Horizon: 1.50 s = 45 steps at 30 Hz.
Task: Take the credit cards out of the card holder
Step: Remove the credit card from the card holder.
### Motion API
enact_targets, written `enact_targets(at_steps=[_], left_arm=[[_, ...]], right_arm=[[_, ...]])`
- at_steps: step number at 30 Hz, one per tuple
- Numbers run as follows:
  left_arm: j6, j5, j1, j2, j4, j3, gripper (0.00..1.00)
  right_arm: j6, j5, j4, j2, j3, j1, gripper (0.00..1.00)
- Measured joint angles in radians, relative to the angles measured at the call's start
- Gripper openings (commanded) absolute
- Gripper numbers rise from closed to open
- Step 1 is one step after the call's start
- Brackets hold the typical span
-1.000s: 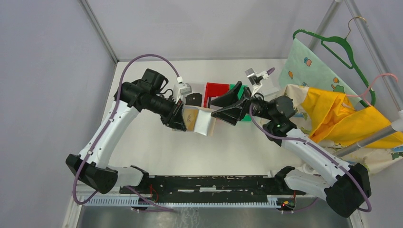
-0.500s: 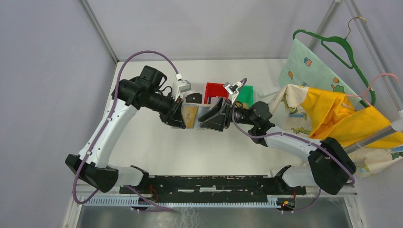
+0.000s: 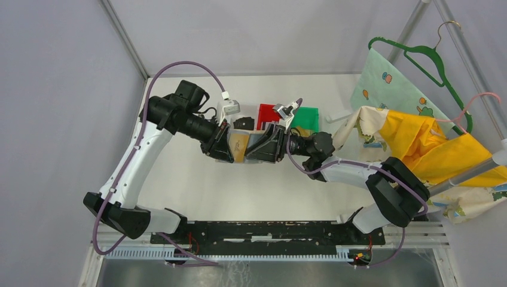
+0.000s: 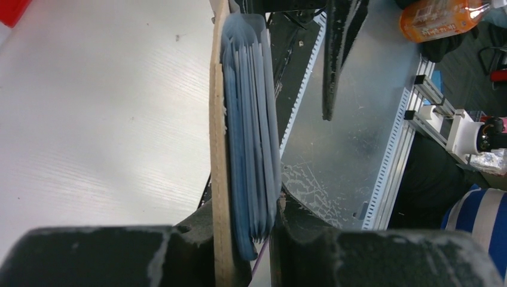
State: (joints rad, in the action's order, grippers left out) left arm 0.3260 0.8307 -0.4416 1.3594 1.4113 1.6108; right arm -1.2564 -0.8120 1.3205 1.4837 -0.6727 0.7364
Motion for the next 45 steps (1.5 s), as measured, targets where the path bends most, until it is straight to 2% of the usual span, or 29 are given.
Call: enact_targets(at_steps=[5, 10, 14, 19, 22, 30, 32, 33, 34, 35, 40, 45], left_arm=[[0.021, 0.021, 0.009, 0.000, 0.029, 0.004, 0.15], [0.041, 0.041, 0.012, 0.001, 0.053, 0.006, 0.21], [0.058, 0.060, 0.016, 0.001, 0.062, 0.010, 0.22], [0.081, 0.065, 0.021, 0.000, 0.068, 0.010, 0.26], [0.090, 0.076, 0.021, -0.004, 0.069, 0.009, 0.31], [0.132, 0.142, 0.018, -0.018, 0.078, 0.044, 0.27], [0.140, 0.166, 0.016, -0.019, 0.076, 0.063, 0.21], [0.140, 0.176, 0.013, -0.021, 0.073, 0.069, 0.09], [0.140, 0.185, 0.012, -0.023, 0.071, 0.070, 0.02], [0.140, 0.193, 0.012, -0.024, 0.072, 0.070, 0.02], [0.140, 0.193, 0.010, -0.025, 0.069, 0.063, 0.02], [0.140, 0.192, 0.002, -0.025, 0.067, 0.058, 0.13]], right_arm=[[-0.055, -0.004, 0.069, 0.048, -0.011, 0.006, 0.36], [-0.075, -0.017, 0.093, 0.076, -0.024, 0.009, 0.20], [-0.040, -0.020, 0.056, 0.074, -0.034, 0.010, 0.09], [0.067, -0.017, -0.068, 0.023, -0.043, 0.014, 0.00], [0.121, -0.015, -0.123, -0.011, -0.044, 0.017, 0.00], [0.179, 0.006, -0.140, -0.063, -0.046, 0.023, 0.00], [0.199, 0.016, -0.146, -0.096, -0.046, 0.023, 0.00], [0.209, 0.018, -0.153, -0.114, -0.046, 0.024, 0.00], [0.217, 0.019, -0.160, -0.126, -0.046, 0.026, 0.00], [0.227, 0.020, -0.171, -0.136, -0.046, 0.028, 0.00], [0.285, 0.031, -0.250, -0.177, -0.041, 0.032, 0.00], [0.338, 0.042, -0.317, -0.222, -0.029, 0.034, 0.00]])
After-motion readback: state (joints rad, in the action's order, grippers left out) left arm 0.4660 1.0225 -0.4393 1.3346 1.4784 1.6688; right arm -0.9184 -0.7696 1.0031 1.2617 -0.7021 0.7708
